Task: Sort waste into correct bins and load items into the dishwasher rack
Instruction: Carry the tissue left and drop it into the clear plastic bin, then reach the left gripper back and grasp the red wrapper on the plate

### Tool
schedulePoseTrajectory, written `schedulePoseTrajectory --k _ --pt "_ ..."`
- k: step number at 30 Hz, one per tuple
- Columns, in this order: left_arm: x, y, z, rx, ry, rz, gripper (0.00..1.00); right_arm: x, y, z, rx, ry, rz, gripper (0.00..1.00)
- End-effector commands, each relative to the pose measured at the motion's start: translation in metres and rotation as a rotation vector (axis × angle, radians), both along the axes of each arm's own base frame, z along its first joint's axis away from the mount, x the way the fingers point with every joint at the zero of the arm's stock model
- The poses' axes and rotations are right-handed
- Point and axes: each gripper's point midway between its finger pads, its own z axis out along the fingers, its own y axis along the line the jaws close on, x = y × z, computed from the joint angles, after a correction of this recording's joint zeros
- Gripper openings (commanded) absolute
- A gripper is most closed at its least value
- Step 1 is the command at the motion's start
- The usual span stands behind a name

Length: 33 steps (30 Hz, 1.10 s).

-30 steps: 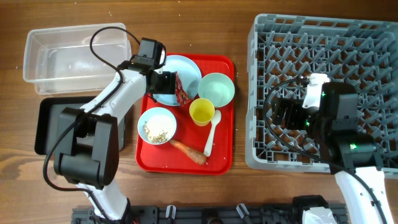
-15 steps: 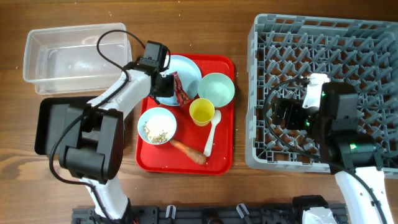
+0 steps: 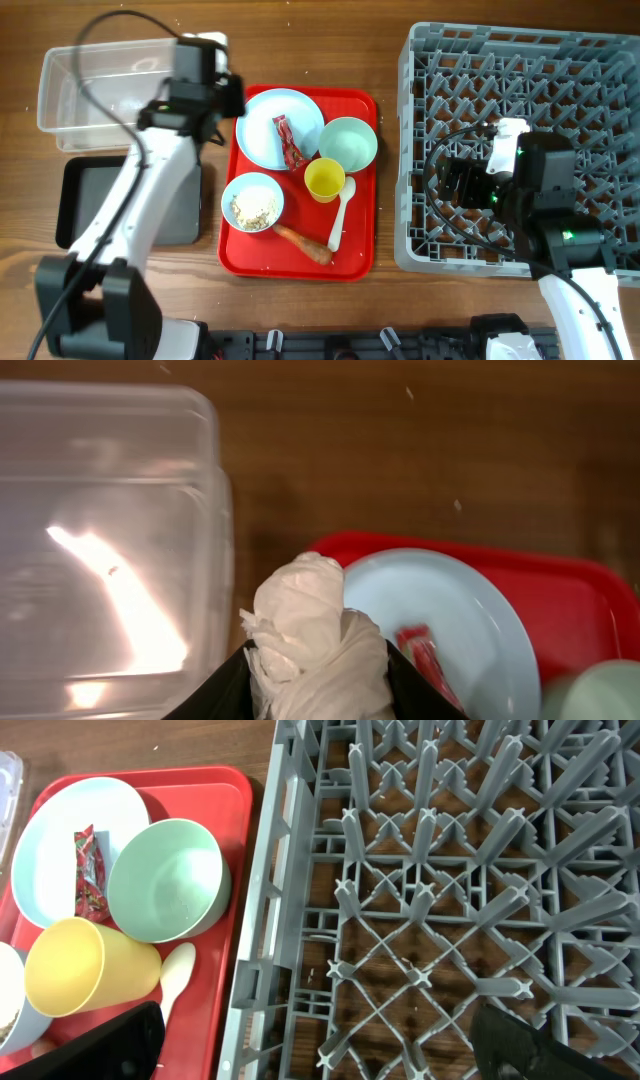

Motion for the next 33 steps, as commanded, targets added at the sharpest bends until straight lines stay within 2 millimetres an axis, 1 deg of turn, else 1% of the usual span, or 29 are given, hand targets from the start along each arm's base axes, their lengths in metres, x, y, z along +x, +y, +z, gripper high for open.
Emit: schedulePoseTrajectory --k 1,3,4,6,7,8,11,12,13,14,16,17,18,20,21,23,25,27,28,30,33 --pt "0.01 0.072 0.017 0.009 -0.057 0.169 0.36 0.003 0.001 0.007 -0.003 -0.015 0.018 1.0" --pt "0.013 0.096 0.009 0.01 -0.047 0.221 0.38 0.002 0.001 0.006 -0.003 -0.011 0.018 1.0" --pt "0.014 0.107 0.005 0.011 -0.041 0.245 0.42 0.002 0.001 0.006 -0.002 -0.01 0.018 1.0" --pt "0.017 0.123 -0.005 0.01 -0.03 0.279 0.61 0.002 0.001 0.006 -0.001 -0.01 0.017 1.0" --pt "0.018 0.127 -0.006 0.01 -0.032 0.287 0.7 0.002 0.001 0.007 -0.002 -0.011 0.017 1.0" --pt "0.019 0.13 -0.005 0.01 -0.04 0.291 0.77 0.002 0.001 0.006 -0.002 -0.01 0.017 1.0" --pt "0.027 0.13 0.01 0.007 -0.104 0.291 0.79 0.001 0.001 0.006 -0.002 -0.008 0.017 1.0" --pt "0.028 0.126 0.013 -0.007 -0.112 0.276 0.79 0.001 0.001 0.005 -0.003 -0.004 0.017 1.0" --pt "0.028 0.117 0.016 -0.035 -0.117 0.242 0.78 0.0 0.001 0.005 -0.003 -0.003 0.018 1.0" --pt "0.027 0.103 0.018 -0.072 -0.113 0.194 0.76 0.0 0.001 0.005 -0.003 -0.002 0.018 1.0" --pt "0.02 0.066 0.019 -0.141 -0.083 0.085 0.72 0.001 0.001 0.005 -0.003 -0.004 0.018 0.99" --pt "0.015 0.045 0.015 -0.169 -0.054 0.029 0.71 0.001 0.001 0.005 -0.003 -0.004 0.018 1.0" --pt "0.007 0.022 0.009 -0.189 -0.009 -0.013 0.72 0.001 0.001 0.005 -0.003 -0.003 0.018 1.0" --pt "-0.003 -0.003 -0.003 -0.211 0.055 -0.036 0.72 0.001 0.001 0.004 -0.002 -0.001 0.017 1.0" --pt "-0.01 -0.02 -0.013 -0.225 0.102 -0.049 0.72 0.001 0.001 0.004 -0.003 0.001 0.018 1.0" --pt "-0.019 -0.045 -0.032 -0.278 0.186 -0.018 0.73 0.001 0.001 0.004 -0.003 0.002 0.018 1.0" --pt "-0.025 -0.063 -0.054 -0.306 0.261 0.007 0.76 0.001 0.001 0.004 -0.002 0.002 0.017 1.0" --pt "-0.029 -0.075 -0.073 -0.316 0.316 0.024 0.79 0.001 0.001 0.004 -0.003 0.003 0.018 1.0" --pt "-0.031 -0.079 -0.081 -0.317 0.335 0.029 0.79 0.0 0.001 0.003 -0.003 0.005 0.018 1.0" --pt "-0.033 -0.087 -0.103 -0.306 0.379 0.022 0.79 0.0 0.001 0.003 -0.003 0.009 0.018 1.0" --pt "-0.032 -0.097 -0.124 -0.303 0.407 0.019 0.79 0.0 0.001 0.003 -0.003 0.009 0.018 1.0"
